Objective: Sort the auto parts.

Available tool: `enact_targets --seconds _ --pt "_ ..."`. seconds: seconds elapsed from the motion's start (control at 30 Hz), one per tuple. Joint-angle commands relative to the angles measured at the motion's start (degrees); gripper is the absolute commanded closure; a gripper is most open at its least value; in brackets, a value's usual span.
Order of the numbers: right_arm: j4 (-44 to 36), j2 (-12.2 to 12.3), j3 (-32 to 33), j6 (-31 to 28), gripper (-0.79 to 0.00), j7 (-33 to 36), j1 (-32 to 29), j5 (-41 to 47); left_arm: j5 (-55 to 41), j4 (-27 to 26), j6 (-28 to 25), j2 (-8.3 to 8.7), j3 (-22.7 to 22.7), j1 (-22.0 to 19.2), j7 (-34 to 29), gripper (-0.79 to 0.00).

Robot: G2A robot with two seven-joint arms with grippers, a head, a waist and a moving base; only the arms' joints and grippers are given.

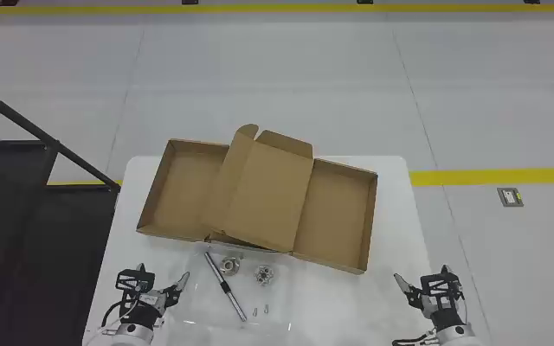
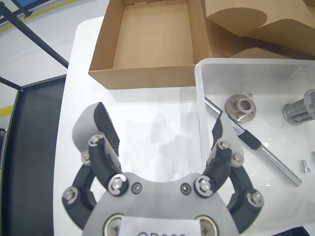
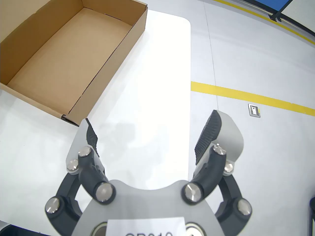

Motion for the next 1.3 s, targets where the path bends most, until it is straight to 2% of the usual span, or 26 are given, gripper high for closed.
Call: enact_targets --seconds 0.0,0.37,0.53,0.63,0.8,0.97,1.27 --pt "0.0 0.0 0.0 0.0 -0.785 0.0 0.0 0.0 0.0 0.0 0.0 0.0 0.0 0.0 0.0 -0.785" --pt "-0.46 -0.04 -0.22 -0.76 -0.785 -0.81 0.02 0.17 0.47 0.1 -0.97 0.0 -0.1 -0.13 1.44 -0.785" --pt "-4.2 0.23 -0.71 -7.21 -0.785 -6.44 -1.62 -3.33 -6.12 -0.83 -8.47 0.1 -2.7 1.86 7.16 -0.785" --pt "-8.61 0.61 -1.65 -11.48 -0.785 -8.83 -3.16 -9.78 -10.6 -1.18 -14.24 0.32 -5.7 3.21 10.22 -0.785" --pt "-15.65 1.15 -5.75 -19.21 -0.785 -8.56 -3.34 -20.32 -15.76 -0.64 -22.31 0.58 -8.99 4.68 13.97 -0.785" --pt "-19.34 1.5 -12.11 -29.05 -0.785 -6.23 0.51 -27.3 -18.1 0.2 -29.77 0.91 -11.32 5.64 15.18 -0.785" --pt "-19.34 1.5 -12.11 -29.05 -0.785 -6.23 0.51 -27.3 -18.1 0.2 -29.77 0.91 -11.32 5.64 15.18 -0.785"
